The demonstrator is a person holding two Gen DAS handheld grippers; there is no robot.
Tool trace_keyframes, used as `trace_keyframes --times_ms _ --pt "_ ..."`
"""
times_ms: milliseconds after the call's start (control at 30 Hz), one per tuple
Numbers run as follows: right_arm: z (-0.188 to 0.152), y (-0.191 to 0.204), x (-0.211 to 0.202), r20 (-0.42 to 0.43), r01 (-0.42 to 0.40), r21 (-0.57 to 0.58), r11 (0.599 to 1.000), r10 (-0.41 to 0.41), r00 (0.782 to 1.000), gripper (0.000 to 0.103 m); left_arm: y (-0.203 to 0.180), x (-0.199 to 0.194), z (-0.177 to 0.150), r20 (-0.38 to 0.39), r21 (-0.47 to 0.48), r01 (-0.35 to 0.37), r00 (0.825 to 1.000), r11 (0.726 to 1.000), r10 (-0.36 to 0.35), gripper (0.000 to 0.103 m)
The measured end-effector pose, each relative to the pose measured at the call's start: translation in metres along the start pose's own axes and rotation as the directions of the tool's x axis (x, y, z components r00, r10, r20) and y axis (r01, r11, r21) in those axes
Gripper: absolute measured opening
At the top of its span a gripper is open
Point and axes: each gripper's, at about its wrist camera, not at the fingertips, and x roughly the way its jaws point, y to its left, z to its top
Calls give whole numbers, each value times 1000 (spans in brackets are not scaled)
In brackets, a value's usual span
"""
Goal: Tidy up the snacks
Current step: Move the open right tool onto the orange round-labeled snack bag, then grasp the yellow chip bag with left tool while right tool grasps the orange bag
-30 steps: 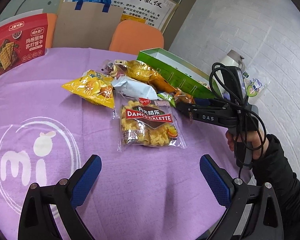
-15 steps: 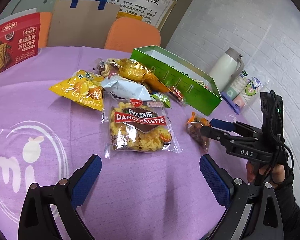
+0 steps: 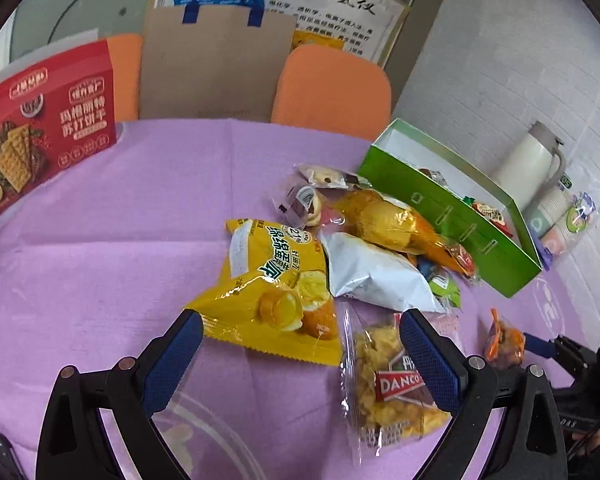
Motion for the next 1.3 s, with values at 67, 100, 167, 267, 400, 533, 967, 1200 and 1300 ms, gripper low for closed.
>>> trace_keyframes --times_ms 67,100,167,267,400,533,967,1200,1300 --pt "1 1 1 -8 9 -6 1000 -9 1000 64 3 11 4 5 13 -21 1000 1000 21 100" --pt "1 2 2 -11 12 -8 1000 -13 1000 64 4 16 6 4 25 -55 998 998 55 100" --pt "2 3 2 -17 16 -13 1000 -16 1000 65 6 24 6 -5 39 -85 996 996 85 100" --pt "3 2 2 -13 14 -5 1000 -14 1000 65 12 34 5 -31 21 -69 997 997 69 100" --pt "1 3 6 -22 23 -5 1000 -23 999 65 14 35 1 -35 31 -57 998 998 58 60" --pt "1 3 6 -19 16 -3 1000 -16 1000 65 20 20 -12 -55 14 -29 998 999 30 44" --pt "-2 0 5 -11 -7 21 1000 7 1000 66 17 -75 -45 30 105 -27 999 994 24 88" --pt "-5 -1 -14 16 -13 31 999 12 1000 66 -11 -8 -8 -90 328 -57 992 943 91 97" --pt "-5 -3 -20 27 -19 15 1000 19 999 67 -2 22 -11 -172 297 -74 977 952 129 97"
